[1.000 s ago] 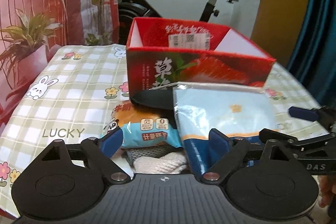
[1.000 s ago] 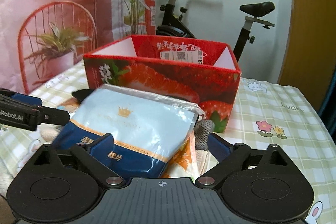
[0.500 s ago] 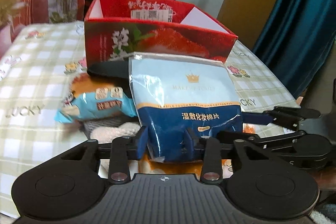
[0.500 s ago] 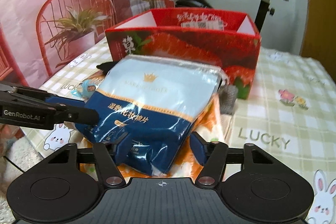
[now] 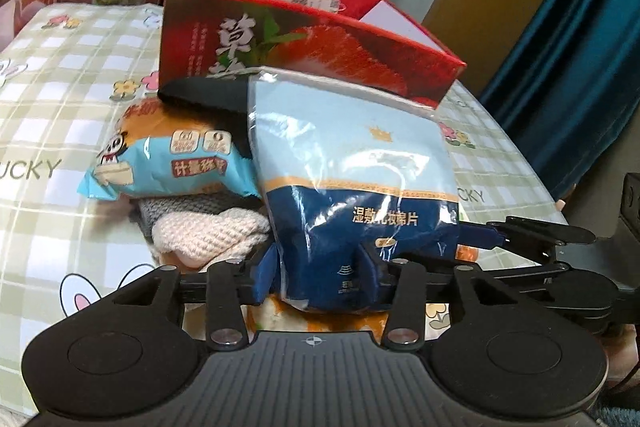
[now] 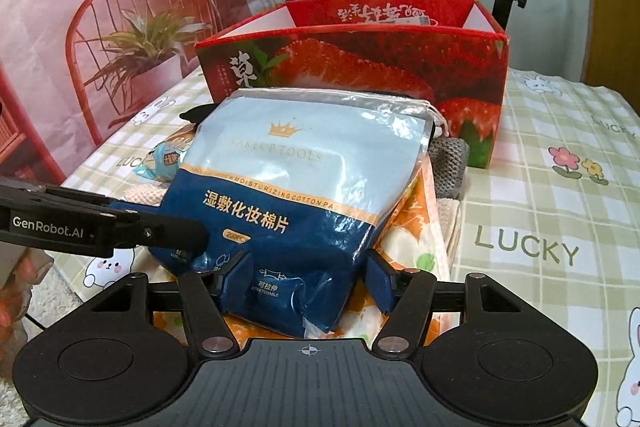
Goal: Organize soft objects
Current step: 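Lift the cotton pad bag with the left tool and release it into the red box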
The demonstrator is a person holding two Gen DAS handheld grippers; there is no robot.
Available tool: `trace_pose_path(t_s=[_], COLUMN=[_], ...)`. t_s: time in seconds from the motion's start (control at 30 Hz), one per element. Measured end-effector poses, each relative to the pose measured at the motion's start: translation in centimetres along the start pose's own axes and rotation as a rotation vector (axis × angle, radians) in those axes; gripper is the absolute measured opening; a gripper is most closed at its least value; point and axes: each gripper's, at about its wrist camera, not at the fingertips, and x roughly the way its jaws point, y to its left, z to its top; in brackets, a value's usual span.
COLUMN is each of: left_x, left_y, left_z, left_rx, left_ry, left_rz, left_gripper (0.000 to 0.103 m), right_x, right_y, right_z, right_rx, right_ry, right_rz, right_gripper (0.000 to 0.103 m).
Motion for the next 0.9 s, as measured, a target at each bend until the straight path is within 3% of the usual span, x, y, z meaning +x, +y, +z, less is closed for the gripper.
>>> trace_pose_path(t_s=[0.1, 0.2, 0.3, 0.47, 0.9], left_x=[0.0, -0.2, -1.3, -3.7, -4.3], left_y=[0.2, -0.2, -0.7, -1.9, -3.7], left_z=[0.0, 0.0, 0.2, 1.0, 8.4], left_rx=[-0.012, 0.009, 0.049, 0.109, 0.125], left_ry=[0.000, -0.013, -0.068, -0.173, -0.278], left_rz=[-0.010, -0.012, -0.008, -0.019, -0.060], left_gripper=[0.050, 0.048, 0.048, 0.048, 0.048], right_x=[0.2, 0.0, -0.9, -2.7, -4.5], right_y=[-0.3, -0.2, 0.4, 0.7, -1.0], right_z=[-0.1, 0.0, 0.3, 1.5, 10.5], right_rx=[0.015, 0.010, -0.028, -0.071, -0.171], right_ry=[-0.007, -0.020, -0.078, -0.175, -0.295], right_rz=[0.008, 0.012, 0.012, 0.011, 0.005], right_gripper=[0.060, 0.053, 0.045, 0.045, 0.045])
